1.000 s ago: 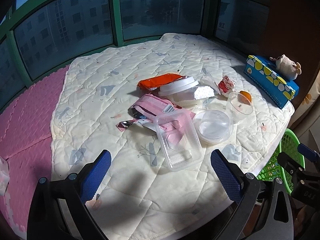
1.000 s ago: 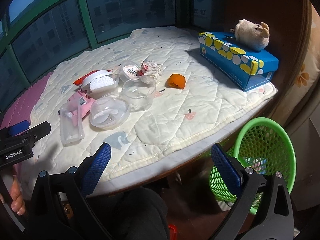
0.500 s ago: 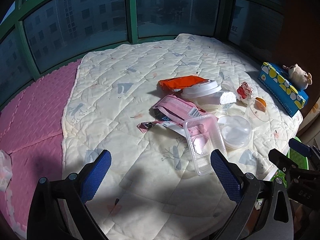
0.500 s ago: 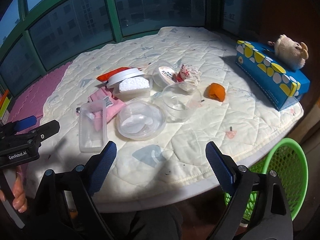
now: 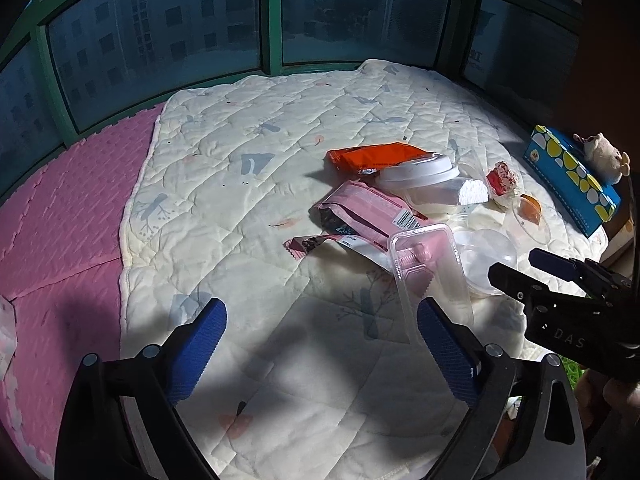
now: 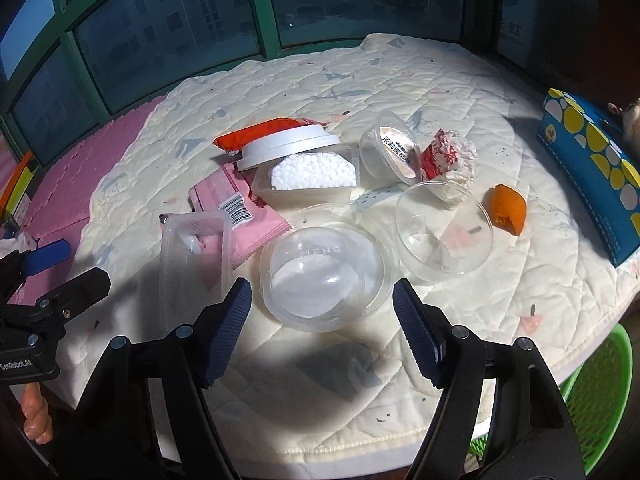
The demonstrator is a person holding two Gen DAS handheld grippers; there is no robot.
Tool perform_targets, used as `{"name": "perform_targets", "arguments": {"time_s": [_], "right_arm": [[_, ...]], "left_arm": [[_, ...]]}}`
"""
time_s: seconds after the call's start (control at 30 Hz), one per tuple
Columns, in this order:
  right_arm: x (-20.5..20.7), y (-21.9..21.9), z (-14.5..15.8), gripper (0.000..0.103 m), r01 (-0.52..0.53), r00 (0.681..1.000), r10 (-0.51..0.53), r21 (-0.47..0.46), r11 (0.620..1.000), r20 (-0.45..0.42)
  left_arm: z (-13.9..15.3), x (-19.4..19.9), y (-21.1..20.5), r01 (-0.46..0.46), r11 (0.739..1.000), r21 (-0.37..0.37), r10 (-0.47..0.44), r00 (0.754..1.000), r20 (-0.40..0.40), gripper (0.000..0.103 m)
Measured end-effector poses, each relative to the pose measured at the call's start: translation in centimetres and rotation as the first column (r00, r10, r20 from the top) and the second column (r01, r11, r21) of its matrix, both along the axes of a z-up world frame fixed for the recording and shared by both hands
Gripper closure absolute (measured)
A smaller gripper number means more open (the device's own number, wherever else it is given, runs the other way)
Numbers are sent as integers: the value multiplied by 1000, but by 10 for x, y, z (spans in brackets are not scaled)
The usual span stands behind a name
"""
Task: Collect trash
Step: 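Grasp the clear round container with the right tool while the left tool grasps the clear rectangular box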
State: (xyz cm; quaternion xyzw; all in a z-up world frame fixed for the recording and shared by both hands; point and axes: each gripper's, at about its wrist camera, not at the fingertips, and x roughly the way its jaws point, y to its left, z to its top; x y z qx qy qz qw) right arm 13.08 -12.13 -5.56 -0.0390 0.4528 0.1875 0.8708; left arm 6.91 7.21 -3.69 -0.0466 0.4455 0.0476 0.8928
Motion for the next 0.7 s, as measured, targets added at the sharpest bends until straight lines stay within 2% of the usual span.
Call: {"name": "perform_targets", "arguments": {"time_s": [0.2, 0.37, 0.47, 0.7], "right_arm": [[11, 5, -9, 30, -2, 1000, 2, -20, 1000, -19], [15, 5, -16, 38, -4, 999, 4, -7, 1000, -41], [14, 4, -14, 46, -10, 999, 10, 17, 1000, -45], [1, -3, 1, 46, -6, 1000, 7, 50, 999, -14]], "left_arm": [[-5, 7, -3, 26, 999, -22, -26, 1000, -16, 24], [-8, 12, -4, 41, 998, -44, -42, 999, -25, 26], [-9, 15, -6, 55, 997, -52, -57, 998, -29, 31], [-14, 22, -10, 88, 991, -102, -92, 995, -42, 38]]}}
